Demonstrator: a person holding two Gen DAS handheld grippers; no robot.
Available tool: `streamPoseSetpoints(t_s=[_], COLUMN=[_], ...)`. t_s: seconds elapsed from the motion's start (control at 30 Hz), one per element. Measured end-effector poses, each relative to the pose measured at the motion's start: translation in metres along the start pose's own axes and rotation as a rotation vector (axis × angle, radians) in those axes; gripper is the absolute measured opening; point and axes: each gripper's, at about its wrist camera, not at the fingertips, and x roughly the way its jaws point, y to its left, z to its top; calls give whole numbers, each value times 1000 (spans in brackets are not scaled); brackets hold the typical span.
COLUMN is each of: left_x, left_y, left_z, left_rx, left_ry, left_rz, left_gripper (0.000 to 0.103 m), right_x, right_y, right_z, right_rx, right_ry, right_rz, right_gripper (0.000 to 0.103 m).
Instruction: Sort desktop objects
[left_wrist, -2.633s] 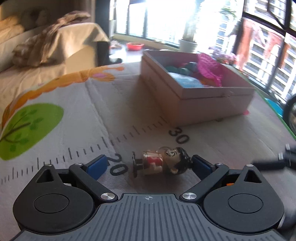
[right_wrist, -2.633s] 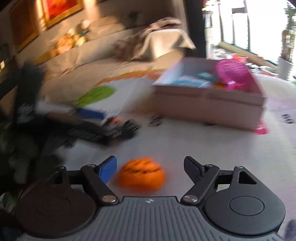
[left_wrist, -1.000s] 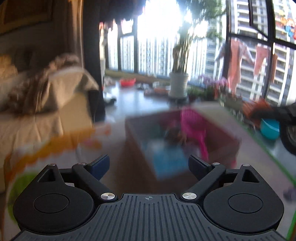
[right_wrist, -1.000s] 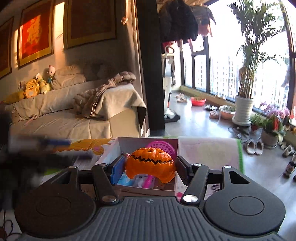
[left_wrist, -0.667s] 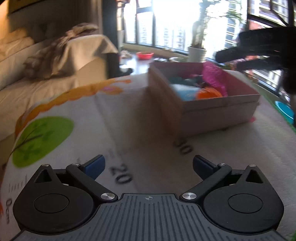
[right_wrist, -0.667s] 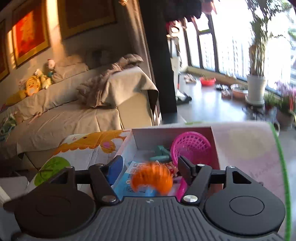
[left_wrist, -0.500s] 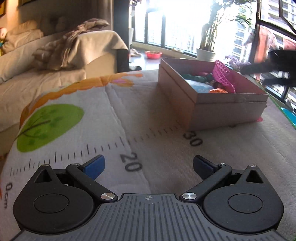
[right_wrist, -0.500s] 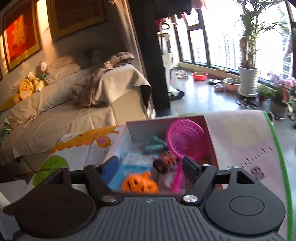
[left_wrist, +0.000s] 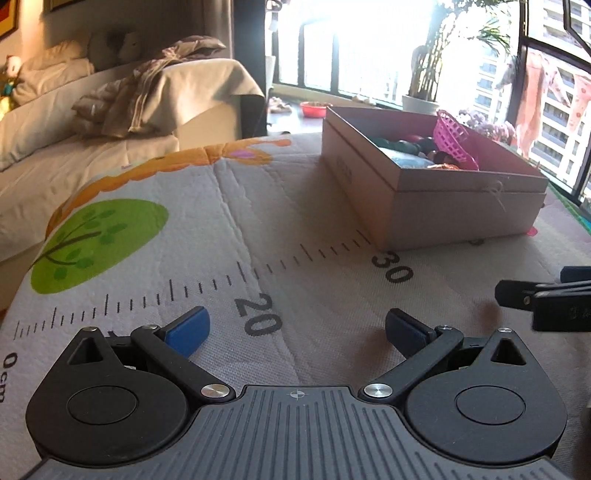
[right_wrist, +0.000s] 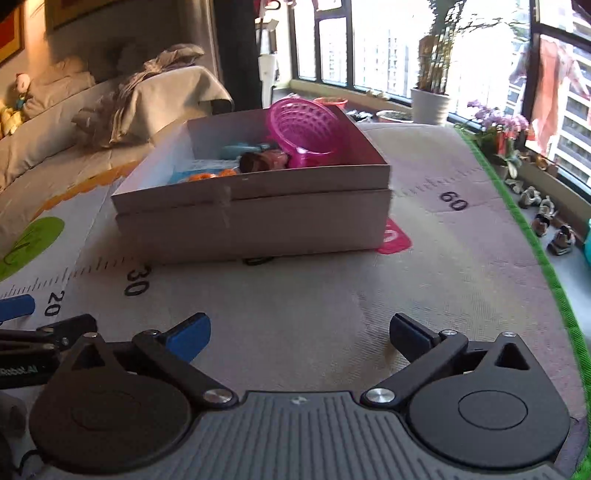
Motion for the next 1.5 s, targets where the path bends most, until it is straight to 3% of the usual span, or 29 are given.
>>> streamPoseSetpoints(t_s=[0.37, 1.5], left_x=[-1, -2], left_y=[0, 1], left_z=[-1, -2], left_rx=[-3, -16], left_ry=[-4, -10], left_rz=[-4, -10], left_gripper=[103, 103], right_x=[-4, -4], right_y=[6, 5], right_z=[-14, -13], right_rx=[0, -3], right_ry=[-56, -54], right_rz=[-35, -37], right_gripper=[103, 103])
